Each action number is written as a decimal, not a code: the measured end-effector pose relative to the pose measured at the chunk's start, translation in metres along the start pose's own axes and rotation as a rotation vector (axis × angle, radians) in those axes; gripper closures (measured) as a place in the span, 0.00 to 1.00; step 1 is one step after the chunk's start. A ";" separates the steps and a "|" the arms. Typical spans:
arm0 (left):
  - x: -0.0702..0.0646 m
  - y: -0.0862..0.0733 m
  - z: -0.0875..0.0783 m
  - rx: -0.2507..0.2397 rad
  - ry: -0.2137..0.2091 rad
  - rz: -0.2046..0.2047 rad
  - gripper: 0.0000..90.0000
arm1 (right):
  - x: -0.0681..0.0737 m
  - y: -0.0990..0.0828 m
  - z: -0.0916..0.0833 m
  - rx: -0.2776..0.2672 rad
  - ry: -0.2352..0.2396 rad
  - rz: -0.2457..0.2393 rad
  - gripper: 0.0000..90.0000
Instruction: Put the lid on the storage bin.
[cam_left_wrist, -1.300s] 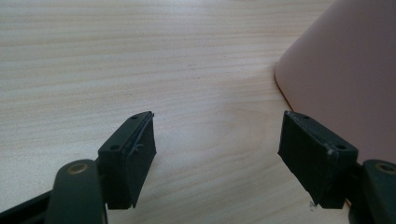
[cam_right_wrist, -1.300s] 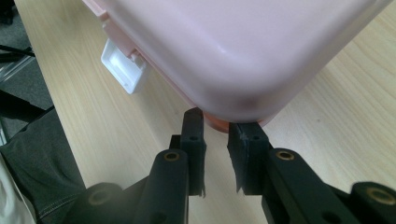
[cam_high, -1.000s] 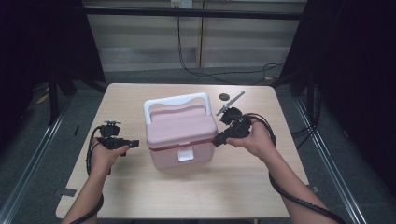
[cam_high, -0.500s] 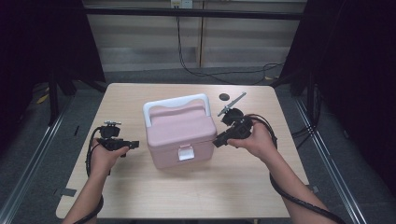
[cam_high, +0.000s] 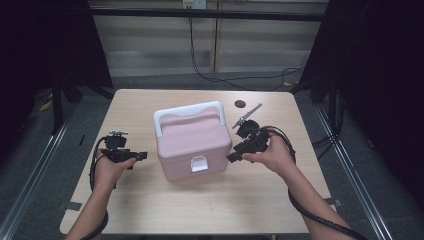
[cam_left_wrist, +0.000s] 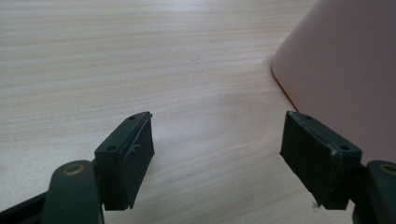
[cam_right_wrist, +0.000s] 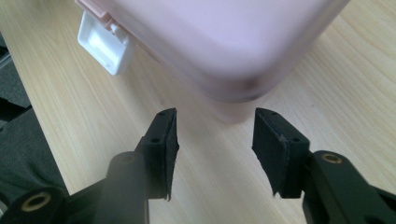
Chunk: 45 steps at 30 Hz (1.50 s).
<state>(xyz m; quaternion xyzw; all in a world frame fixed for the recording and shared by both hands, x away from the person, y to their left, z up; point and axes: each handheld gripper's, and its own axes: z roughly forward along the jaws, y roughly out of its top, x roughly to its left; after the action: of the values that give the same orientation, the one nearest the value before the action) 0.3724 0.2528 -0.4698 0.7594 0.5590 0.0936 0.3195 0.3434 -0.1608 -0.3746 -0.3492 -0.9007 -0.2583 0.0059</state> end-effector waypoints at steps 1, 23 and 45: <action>0.000 0.000 0.000 -0.003 -0.001 0.002 0.28 | 0.000 -0.001 0.000 -0.002 0.000 -0.002 0.54; -0.002 -0.005 -0.006 -0.008 0.003 0.037 0.26 | 0.001 -0.031 -0.006 -0.022 -0.021 -0.009 0.39; 0.006 -0.022 -0.008 -0.034 -0.036 0.079 0.18 | -0.015 -0.087 0.010 -0.028 -0.037 0.030 0.27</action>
<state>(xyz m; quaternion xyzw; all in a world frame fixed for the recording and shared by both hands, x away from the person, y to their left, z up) 0.3536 0.2646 -0.4777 0.7769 0.5210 0.1022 0.3384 0.3015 -0.2198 -0.4262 -0.3672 -0.8917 -0.2645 -0.0118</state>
